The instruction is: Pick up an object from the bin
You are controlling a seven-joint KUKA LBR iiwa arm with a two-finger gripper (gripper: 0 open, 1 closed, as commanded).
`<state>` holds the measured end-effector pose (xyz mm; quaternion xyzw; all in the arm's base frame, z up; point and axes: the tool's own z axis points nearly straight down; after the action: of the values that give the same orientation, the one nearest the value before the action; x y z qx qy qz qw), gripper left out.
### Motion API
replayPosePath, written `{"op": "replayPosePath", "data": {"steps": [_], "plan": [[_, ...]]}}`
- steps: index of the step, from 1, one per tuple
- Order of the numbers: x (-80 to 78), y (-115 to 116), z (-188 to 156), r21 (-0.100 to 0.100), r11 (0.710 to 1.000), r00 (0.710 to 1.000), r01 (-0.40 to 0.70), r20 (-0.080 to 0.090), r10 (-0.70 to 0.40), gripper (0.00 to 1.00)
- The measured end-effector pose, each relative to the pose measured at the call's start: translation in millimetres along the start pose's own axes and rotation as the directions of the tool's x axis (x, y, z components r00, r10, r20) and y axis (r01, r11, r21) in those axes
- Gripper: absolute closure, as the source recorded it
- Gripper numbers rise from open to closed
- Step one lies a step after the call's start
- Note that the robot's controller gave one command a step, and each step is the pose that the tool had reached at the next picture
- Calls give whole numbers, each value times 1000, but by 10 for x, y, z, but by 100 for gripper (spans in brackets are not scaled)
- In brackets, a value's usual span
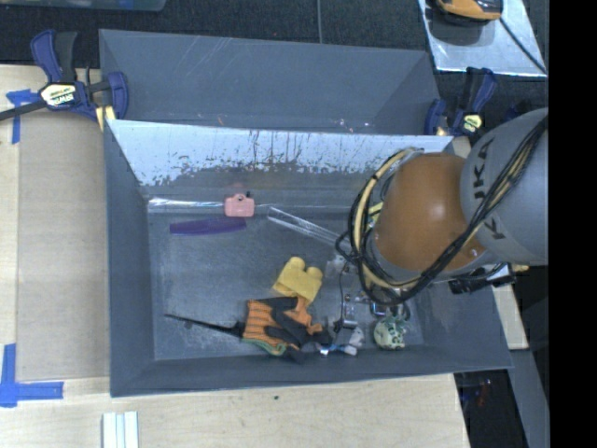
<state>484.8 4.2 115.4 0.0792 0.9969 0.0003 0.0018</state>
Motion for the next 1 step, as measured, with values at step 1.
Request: {"op": "replayPosePath", "data": {"steps": [1], "plan": [[-9,-128,463,1,1000,1000,-18,5,18,0]]}}
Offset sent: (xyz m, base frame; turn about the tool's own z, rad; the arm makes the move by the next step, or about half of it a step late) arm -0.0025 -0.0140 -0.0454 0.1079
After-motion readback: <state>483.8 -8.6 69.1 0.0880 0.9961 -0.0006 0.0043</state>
